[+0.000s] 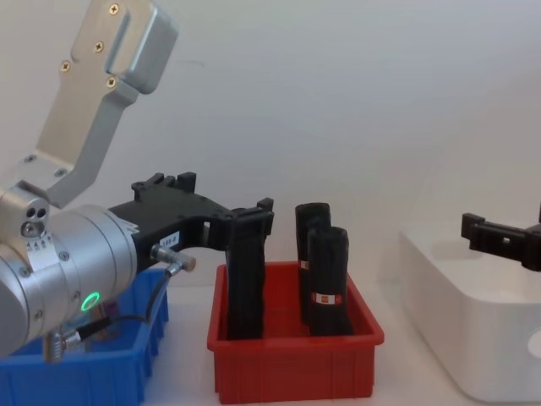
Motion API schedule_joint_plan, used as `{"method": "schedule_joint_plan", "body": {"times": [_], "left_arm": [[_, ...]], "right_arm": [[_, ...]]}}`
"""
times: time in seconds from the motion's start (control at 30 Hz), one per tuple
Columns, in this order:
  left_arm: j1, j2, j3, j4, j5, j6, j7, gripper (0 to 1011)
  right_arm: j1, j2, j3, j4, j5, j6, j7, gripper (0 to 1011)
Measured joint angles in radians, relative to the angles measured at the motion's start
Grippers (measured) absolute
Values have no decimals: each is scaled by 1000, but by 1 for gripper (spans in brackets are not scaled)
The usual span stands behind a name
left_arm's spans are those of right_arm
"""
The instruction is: Pick the cotton swabs from the blue box and place them into the white box.
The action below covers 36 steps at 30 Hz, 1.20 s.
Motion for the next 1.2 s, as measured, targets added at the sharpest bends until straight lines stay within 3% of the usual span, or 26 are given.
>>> {"method": "schedule_joint_plan", "body": {"times": [1.2], "left_arm": [[0, 0, 0, 0, 0, 0, 0, 1004]], "right_arm": [[0, 0, 0, 0, 0, 0, 0, 1001]]}}
